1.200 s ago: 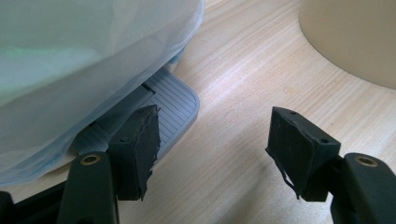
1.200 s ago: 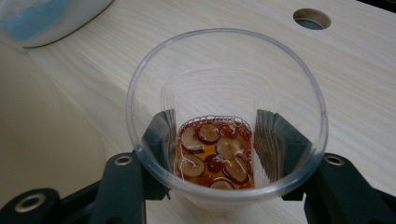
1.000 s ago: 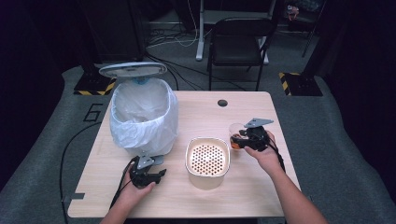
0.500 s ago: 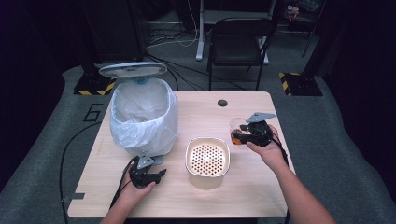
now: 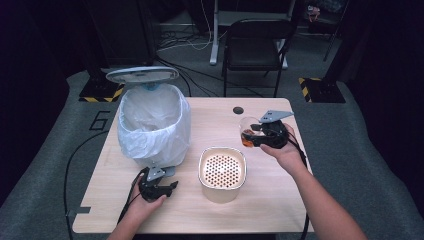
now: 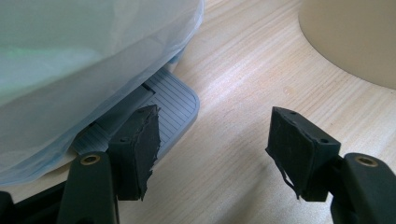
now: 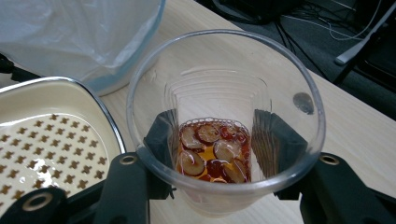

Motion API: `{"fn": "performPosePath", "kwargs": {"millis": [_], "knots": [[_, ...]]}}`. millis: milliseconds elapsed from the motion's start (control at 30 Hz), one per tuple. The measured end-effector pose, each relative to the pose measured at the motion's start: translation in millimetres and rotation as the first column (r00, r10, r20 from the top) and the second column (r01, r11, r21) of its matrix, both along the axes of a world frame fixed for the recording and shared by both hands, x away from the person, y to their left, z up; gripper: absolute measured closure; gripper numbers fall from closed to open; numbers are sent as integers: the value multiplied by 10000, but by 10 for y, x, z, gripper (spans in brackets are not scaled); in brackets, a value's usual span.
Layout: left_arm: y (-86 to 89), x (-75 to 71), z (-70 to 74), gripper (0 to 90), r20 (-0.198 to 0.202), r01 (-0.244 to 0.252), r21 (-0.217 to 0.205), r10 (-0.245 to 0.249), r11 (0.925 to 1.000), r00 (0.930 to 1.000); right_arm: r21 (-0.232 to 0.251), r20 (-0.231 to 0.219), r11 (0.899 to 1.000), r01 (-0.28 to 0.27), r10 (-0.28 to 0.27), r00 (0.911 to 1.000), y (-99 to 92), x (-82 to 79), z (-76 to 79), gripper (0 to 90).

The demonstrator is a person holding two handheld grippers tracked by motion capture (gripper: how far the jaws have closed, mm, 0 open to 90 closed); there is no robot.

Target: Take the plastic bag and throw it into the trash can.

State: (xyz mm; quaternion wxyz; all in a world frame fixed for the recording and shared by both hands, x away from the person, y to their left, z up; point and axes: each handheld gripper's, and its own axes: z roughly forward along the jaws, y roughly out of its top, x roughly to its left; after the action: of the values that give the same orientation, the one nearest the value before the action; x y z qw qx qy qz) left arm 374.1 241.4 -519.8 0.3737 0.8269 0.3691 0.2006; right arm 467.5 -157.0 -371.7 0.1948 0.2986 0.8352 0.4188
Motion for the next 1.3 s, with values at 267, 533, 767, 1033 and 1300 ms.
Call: {"fn": "performPosePath", "kwargs": {"millis": [267,533,767,1033,1300], "knots": [[0,0,0,341,10,7,20,-7,10000,10000,204,148,9990,-400,397,9991,113,-12,138,516],[-3,-4,-1,341,-62,-38,-39,38,10000,10000,115,461,9951,-983,976,9942,231,-72,255,517],[0,2,0,341,24,24,25,-24,10000,10000,-97,720,9903,-1387,1390,9877,345,-163,307,518],[-2,2,-3,341,72,0,3,0,10000,10000,-829,1273,9805,-1784,1880,9739,463,-248,305,518],[-3,1,-4,341,73,-1,4,1,10000,10000,-1319,1621,9675,-2156,2357,9582,535,-302,284,520]]}}
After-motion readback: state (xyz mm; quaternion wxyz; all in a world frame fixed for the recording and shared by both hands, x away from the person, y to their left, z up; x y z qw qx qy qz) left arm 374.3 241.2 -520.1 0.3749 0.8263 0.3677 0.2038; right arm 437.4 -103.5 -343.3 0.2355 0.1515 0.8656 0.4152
